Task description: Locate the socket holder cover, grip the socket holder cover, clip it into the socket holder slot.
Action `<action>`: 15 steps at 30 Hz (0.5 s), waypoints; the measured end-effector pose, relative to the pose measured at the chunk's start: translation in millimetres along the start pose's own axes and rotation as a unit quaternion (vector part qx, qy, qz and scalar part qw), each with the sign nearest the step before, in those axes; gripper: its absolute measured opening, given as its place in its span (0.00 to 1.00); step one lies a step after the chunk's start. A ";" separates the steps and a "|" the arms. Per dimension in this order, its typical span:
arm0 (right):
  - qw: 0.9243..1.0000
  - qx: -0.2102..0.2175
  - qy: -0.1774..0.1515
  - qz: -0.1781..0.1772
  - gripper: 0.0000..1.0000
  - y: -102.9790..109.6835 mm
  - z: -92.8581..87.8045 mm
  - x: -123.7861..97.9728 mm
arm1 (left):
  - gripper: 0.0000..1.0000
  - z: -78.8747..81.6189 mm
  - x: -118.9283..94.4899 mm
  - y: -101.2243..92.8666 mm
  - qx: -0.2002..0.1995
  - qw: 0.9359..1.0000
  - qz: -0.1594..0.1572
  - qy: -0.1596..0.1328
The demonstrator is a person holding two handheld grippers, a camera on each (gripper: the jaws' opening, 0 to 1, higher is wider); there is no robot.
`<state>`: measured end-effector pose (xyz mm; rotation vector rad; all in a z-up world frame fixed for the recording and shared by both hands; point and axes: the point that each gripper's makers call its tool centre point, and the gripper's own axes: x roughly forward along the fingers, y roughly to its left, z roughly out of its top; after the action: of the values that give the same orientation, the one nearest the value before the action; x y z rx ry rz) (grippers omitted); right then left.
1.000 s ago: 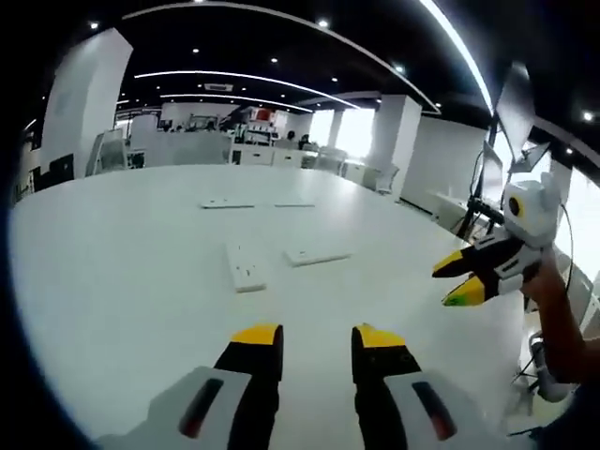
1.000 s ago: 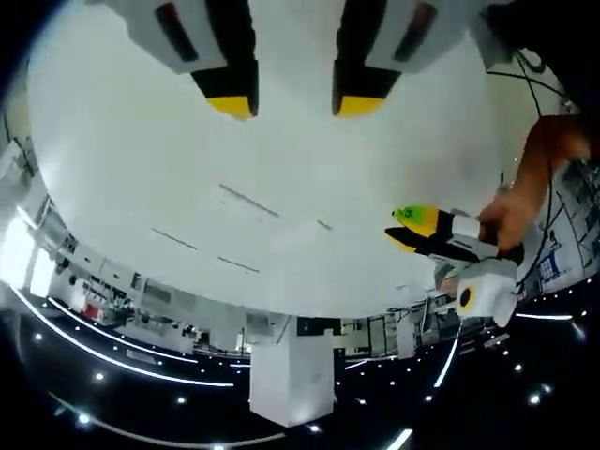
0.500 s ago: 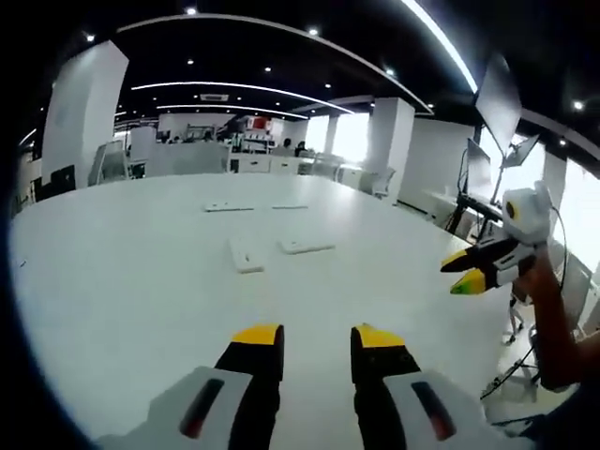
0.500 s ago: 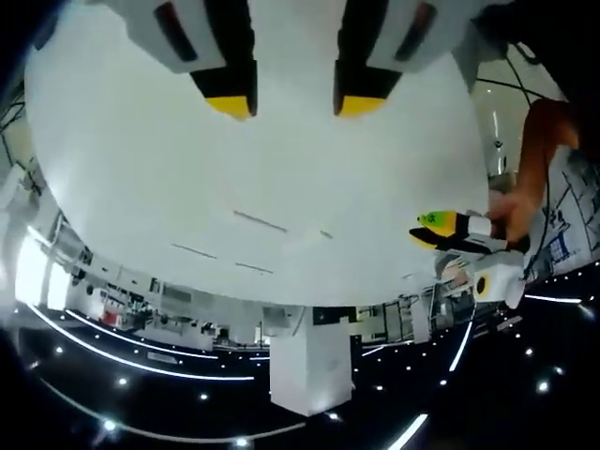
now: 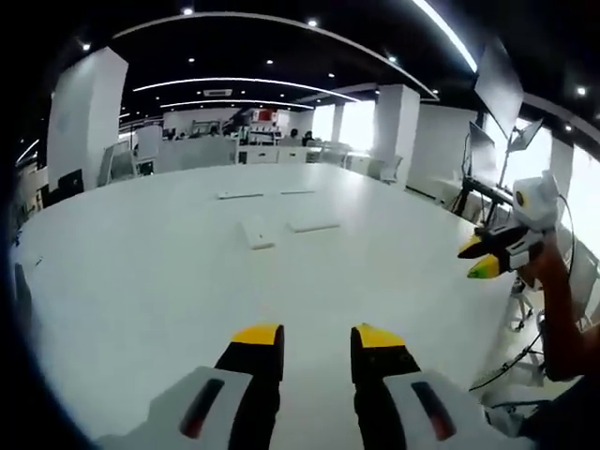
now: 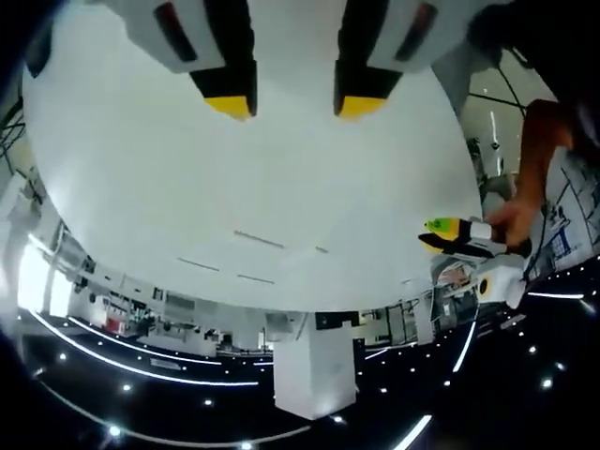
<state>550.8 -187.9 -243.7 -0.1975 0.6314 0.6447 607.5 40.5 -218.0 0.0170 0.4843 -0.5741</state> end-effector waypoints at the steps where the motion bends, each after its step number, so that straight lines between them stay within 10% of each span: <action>1: 1.000 0.002 0.002 0.000 0.34 -1.7 -1.1 -0.8 | 0.29 -0.5 -0.3 -0.4 0.000 1.000 0.000 0.001; 15: 1.000 0.022 -0.003 -0.006 0.34 7.5 -27.1 -18.4 | 0.29 -4.8 0.4 5.9 0.008 1.000 0.025 0.008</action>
<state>521.5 -200.9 -254.0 -0.1586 0.6369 0.6203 608.8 46.0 -223.1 0.0484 0.4942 -0.5285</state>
